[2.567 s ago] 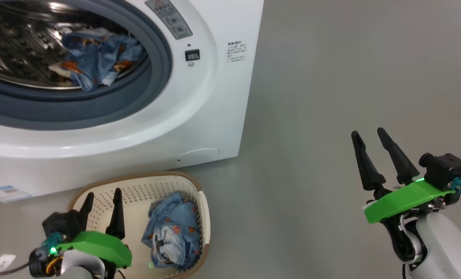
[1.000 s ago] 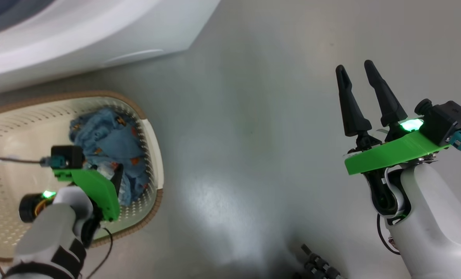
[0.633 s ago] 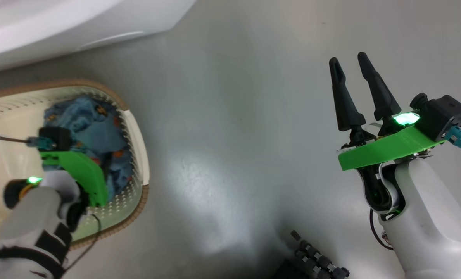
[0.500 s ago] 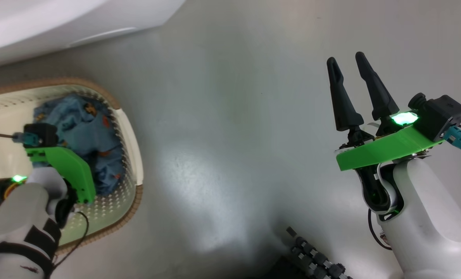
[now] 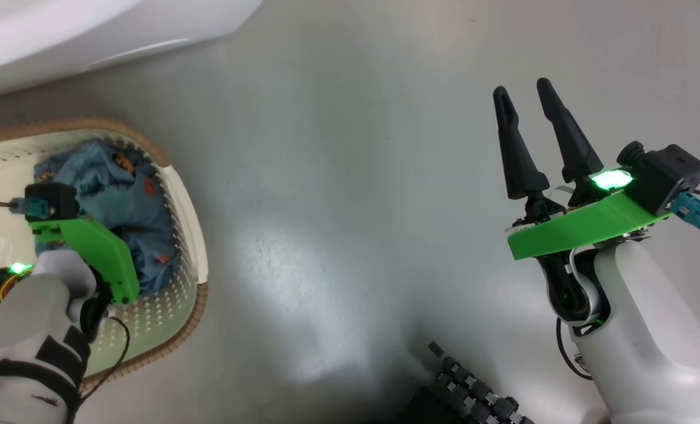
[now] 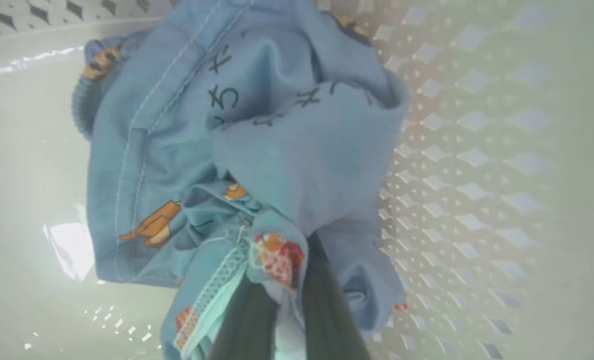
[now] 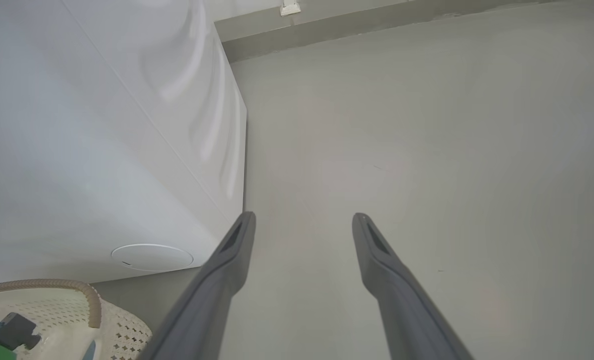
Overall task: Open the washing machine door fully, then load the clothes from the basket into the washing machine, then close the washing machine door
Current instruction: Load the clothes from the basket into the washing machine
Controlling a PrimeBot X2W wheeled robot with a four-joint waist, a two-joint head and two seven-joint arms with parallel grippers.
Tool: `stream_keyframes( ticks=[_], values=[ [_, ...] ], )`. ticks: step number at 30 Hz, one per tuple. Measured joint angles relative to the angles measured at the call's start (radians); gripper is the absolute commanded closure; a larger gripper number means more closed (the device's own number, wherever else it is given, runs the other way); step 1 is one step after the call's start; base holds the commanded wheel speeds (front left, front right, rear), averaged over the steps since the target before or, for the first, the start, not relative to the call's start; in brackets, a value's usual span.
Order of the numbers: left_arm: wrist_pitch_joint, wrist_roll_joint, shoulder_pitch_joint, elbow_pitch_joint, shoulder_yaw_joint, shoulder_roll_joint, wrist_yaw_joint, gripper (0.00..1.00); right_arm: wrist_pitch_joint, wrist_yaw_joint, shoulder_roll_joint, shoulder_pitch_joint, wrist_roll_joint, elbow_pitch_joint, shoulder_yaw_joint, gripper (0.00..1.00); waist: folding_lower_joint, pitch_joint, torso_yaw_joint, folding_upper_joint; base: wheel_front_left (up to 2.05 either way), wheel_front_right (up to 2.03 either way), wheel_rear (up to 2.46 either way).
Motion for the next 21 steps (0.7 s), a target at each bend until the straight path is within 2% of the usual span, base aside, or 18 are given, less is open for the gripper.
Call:
stream_keyframes(
  ticks=[15,21],
  values=[
    [-0.095,-0.054,0.039,0.011,0.006,-0.051,-0.006,1.0,0.0,0.0,-0.011,0.0,-0.003,0.021,0.007,0.0,0.0,-0.107,0.036,0.0,0.0,0.0,0.0],
    [-0.138,-0.084,0.11,-0.045,-0.004,-0.067,-0.007,1.0,0.0,0.0,-0.028,0.002,-0.003,0.039,0.012,0.0,-0.0001,-0.179,0.062,0.0,0.0,0.0,0.0]
  ],
)
